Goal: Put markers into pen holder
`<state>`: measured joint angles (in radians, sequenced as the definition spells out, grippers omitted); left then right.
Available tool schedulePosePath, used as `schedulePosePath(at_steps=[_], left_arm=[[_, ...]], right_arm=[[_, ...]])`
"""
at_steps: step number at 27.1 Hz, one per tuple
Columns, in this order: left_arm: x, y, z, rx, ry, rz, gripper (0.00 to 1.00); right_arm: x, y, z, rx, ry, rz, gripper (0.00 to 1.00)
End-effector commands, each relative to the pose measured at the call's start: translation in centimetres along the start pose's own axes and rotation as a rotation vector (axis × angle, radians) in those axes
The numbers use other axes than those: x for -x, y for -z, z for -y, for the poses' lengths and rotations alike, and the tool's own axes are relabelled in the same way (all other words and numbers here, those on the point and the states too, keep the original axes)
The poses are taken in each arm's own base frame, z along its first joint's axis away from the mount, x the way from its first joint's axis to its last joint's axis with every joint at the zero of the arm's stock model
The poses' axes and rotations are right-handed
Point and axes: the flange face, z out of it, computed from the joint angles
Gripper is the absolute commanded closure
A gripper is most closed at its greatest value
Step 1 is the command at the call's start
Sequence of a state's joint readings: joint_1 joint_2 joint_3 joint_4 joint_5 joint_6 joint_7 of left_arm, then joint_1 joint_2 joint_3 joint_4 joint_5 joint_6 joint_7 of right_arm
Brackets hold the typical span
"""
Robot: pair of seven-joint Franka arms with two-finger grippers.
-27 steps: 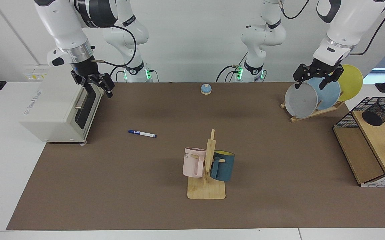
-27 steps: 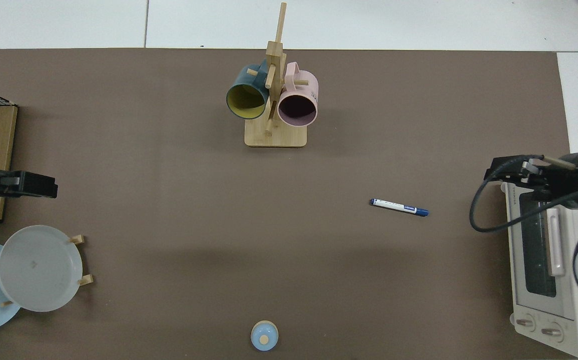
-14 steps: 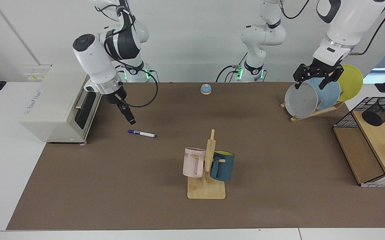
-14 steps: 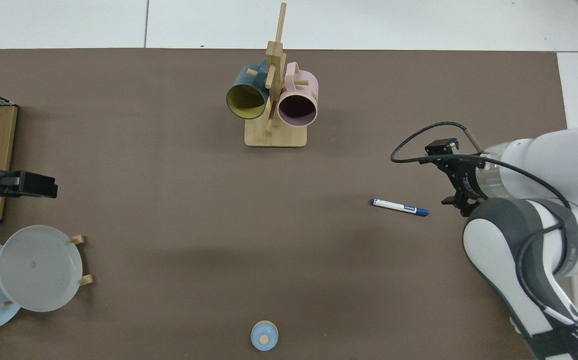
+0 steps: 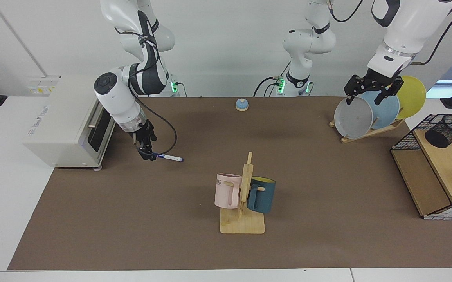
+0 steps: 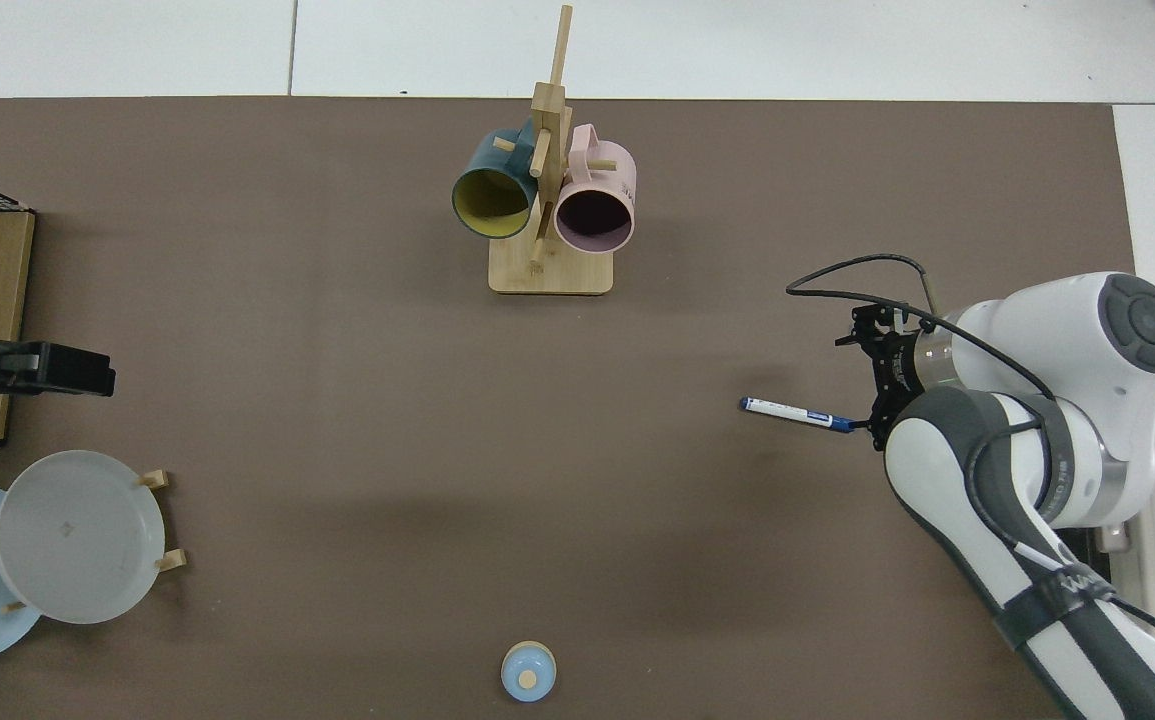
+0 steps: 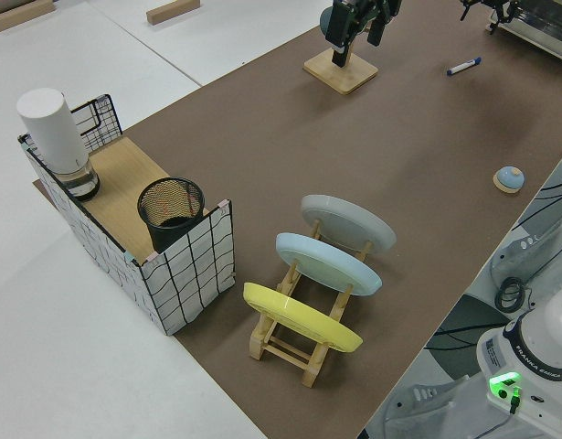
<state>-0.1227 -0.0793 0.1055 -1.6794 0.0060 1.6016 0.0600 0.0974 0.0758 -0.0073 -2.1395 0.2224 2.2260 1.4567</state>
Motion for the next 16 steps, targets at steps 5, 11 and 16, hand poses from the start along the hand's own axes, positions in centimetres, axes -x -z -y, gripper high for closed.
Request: schedulePosePath(at_steps=[5, 11, 16], left_arm=[[0.5, 0.3, 0.0, 0.004, -0.006, -0.002, 0.00], [0.5, 0.3, 0.0, 0.004, -0.006, -0.002, 0.00], [0.5, 0.3, -0.1, 0.004, -0.006, -0.002, 0.00]], right_arm=[[-1.0, -4.3, -1.4, 0.031, -0.098, 0.027, 0.00], [-2.4, -6.6, -1.3, 0.048, -0.125, 0.021, 0.00], [-2.6, -8.0, -1.9, 0.077, -0.103, 0.020, 0.00]])
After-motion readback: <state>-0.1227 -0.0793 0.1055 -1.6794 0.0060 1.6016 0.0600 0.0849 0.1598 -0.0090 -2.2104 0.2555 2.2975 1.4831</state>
